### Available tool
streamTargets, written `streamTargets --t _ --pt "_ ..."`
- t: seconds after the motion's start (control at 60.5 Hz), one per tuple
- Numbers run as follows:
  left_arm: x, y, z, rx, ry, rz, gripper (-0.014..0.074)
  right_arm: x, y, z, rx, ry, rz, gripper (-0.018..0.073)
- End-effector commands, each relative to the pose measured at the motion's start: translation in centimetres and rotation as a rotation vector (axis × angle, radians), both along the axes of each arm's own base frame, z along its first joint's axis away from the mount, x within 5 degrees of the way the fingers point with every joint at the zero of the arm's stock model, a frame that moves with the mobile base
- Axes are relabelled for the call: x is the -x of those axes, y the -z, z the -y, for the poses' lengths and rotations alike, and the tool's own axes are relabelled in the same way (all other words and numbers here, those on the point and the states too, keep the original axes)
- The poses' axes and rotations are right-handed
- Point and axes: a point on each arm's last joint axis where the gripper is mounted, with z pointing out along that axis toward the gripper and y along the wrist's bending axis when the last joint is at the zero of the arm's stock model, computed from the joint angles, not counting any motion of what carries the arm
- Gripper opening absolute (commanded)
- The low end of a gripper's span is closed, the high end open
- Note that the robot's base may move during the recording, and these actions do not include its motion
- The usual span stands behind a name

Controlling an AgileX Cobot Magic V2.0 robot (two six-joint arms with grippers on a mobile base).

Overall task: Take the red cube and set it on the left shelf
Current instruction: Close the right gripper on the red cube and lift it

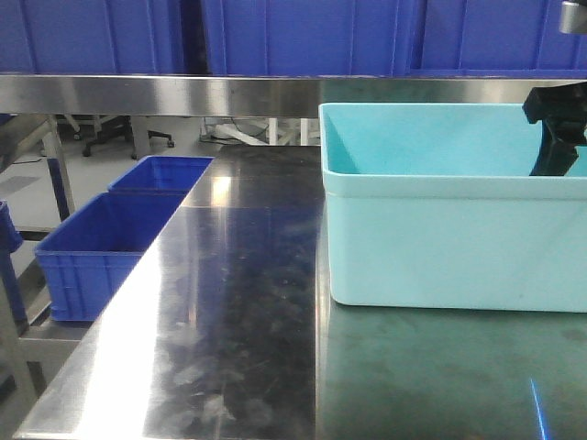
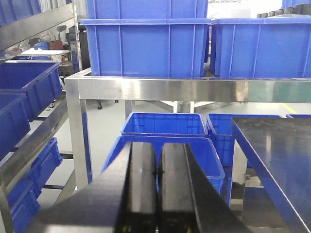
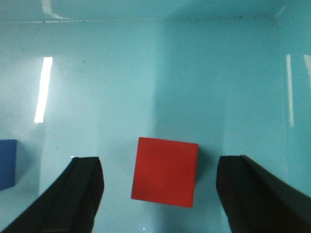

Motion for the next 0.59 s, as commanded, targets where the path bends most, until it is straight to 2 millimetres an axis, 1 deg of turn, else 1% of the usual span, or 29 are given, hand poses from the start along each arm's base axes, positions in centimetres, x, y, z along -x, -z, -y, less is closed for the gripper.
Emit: streamTargets --t 0.0,0.578 --pt "0.1 0.0 0.0 0.002 0.004 0.075 0.0102 -0.8 -1.8 0.1 0.009 -0.002 0.1 0.0593" --pt "0.1 0.0 0.0 0.002 0.004 0.075 0.0102 -1.8 0.5 0.2 0.035 -0.015 0.041 0.0592"
